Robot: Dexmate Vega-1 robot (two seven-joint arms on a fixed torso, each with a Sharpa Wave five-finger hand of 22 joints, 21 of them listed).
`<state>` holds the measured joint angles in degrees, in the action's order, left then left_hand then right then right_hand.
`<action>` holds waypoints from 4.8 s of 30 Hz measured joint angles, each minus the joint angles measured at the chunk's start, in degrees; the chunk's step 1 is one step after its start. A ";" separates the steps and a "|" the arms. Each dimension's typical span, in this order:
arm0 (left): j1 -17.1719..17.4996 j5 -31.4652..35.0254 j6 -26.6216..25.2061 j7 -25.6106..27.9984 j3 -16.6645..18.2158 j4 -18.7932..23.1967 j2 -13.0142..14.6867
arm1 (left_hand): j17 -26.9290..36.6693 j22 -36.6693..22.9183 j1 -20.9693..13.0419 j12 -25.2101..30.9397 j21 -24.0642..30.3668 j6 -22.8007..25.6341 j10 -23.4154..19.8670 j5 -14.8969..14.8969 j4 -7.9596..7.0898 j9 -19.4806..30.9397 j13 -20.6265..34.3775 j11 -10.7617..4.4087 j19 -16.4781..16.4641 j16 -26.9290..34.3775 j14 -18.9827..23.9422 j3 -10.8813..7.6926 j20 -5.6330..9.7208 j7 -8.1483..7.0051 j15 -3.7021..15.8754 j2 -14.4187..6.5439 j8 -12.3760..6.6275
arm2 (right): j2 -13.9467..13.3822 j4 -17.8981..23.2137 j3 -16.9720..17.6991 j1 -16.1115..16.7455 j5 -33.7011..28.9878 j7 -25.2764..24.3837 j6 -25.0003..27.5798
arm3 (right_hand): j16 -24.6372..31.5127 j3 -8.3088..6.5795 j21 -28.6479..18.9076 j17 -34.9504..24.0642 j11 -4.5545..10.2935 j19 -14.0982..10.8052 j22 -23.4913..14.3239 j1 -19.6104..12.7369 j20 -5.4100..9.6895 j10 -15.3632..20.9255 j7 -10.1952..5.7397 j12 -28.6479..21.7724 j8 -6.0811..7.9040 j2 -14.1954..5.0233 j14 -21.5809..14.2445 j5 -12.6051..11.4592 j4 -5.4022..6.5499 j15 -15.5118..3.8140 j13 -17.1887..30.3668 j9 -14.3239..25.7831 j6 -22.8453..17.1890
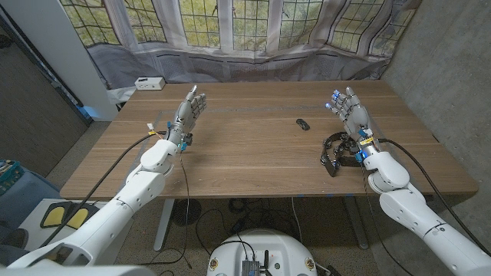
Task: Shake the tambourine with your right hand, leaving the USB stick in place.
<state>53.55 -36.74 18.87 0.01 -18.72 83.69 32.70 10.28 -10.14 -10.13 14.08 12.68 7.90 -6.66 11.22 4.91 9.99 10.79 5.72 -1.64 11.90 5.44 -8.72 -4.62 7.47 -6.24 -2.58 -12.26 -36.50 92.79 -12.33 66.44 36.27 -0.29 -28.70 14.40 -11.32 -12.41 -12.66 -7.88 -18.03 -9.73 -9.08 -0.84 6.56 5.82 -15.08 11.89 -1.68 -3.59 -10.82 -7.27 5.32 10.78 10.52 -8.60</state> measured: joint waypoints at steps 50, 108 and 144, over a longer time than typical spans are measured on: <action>-4.12 0.18 0.23 -2.17 -1.91 -4.61 -2.57 | -0.02 -0.01 -0.29 -0.40 -0.83 0.19 0.01 0.02 0.22 0.00 0.27 0.00 0.29 -0.45 -0.01 -0.23 -0.29 -0.21 0.01 -0.29 0.62 | -3.20 8.75 9.33 13.46 -2.44 -3.71 -1.69 | 0.01 0.00 0.00 -0.27 -0.22 -2.25 0.00 -0.22 0.22 1.66 -0.17 0.00 -0.23 -0.23 -2.15 0.00 0.00 0.10 0.28 0.00 -0.65; -2.81 1.20 -1.30 -0.57 -2.50 -0.49 -1.67 | -0.02 -0.01 -0.59 -0.79 -1.14 1.74 -0.62 -0.22 0.41 -0.01 0.26 0.01 0.50 -0.67 -0.01 -0.42 -0.08 -0.32 0.01 -0.59 0.57 | 3.29 16.39 18.95 27.89 -8.44 -6.05 -4.28 | -0.66 0.23 2.72 -0.38 0.72 8.02 0.00 -0.99 -0.20 5.64 -3.07 0.00 0.23 -0.52 -3.53 0.00 -0.23 -0.36 0.26 0.00 -6.56; -1.92 1.42 -1.98 -0.79 -2.91 0.59 -1.01 | -0.03 -0.01 -0.97 -0.79 -1.14 1.93 -0.93 -0.21 0.55 -0.01 0.26 -0.30 0.49 -0.89 0.30 -0.57 -0.08 -0.52 0.32 -0.97 0.83 | 9.68 14.37 23.80 29.99 -28.87 -13.05 -8.15 | -1.10 -2.30 0.22 0.43 1.75 0.40 0.00 -5.74 0.23 6.66 -3.39 0.73 -0.45 -3.77 -4.59 0.00 -1.34 -2.16 0.55 0.00 -7.04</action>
<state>51.63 -35.32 16.89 -0.78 -21.63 84.28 31.70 10.26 -10.14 -11.10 13.29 11.54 9.83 -7.59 11.01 5.47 9.99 11.05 5.42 -1.14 11.01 5.74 -9.29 -4.69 6.95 -5.92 -3.55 -11.43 -26.82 107.15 11.47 96.43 7.40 -13.34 -36.86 13.30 -13.62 -12.19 -12.23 -6.14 -17.63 -9.73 -14.82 -0.61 13.21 2.43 -14.36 11.43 -5.45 -8.18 -10.82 -8.61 3.16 11.33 10.52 -15.64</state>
